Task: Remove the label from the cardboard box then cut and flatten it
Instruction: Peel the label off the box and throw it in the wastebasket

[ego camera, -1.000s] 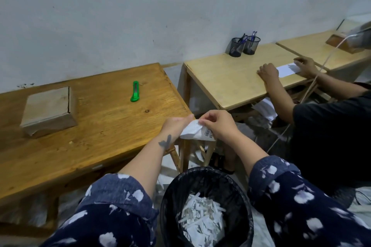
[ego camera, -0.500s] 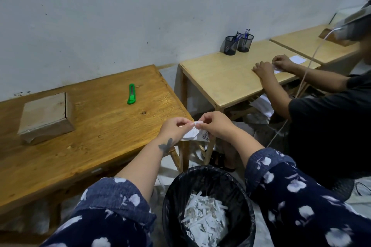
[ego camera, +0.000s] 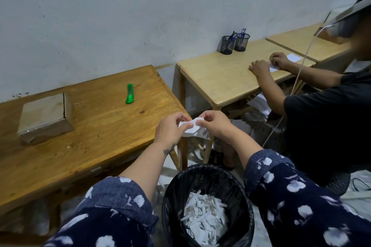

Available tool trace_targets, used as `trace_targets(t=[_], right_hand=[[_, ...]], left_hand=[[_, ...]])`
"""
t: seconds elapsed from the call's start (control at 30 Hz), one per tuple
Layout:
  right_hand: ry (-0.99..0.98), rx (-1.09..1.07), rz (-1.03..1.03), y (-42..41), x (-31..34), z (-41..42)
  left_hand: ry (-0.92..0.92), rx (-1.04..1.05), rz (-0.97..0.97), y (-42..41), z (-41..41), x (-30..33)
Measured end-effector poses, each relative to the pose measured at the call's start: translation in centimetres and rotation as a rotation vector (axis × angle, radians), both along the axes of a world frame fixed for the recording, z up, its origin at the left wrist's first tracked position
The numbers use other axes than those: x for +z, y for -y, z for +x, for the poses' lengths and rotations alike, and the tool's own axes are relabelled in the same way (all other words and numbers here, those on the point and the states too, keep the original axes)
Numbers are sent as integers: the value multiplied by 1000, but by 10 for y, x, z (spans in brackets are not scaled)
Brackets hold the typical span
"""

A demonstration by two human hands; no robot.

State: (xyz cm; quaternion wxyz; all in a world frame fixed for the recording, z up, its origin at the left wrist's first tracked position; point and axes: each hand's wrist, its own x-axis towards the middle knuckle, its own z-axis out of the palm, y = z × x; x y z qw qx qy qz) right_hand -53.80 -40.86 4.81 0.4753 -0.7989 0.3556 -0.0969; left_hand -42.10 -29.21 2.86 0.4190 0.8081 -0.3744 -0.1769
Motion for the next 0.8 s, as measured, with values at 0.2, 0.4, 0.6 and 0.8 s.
trace_targets(t=[0.2,0.4,0.6,0.8], right_hand=[[-86,110,-295,-3,-1,2],[-260,296,-690,-9,10,5],[-200,345,-700,-16,3,2],[-80,276,-721,-26,5,-15]], left_hand=[[15,-34,49,-5,1,-3],[177,-80,139,-4,-2,-4],[156,-68,228,-1,-4,-4],[-512,171,28,2,-3,-13]])
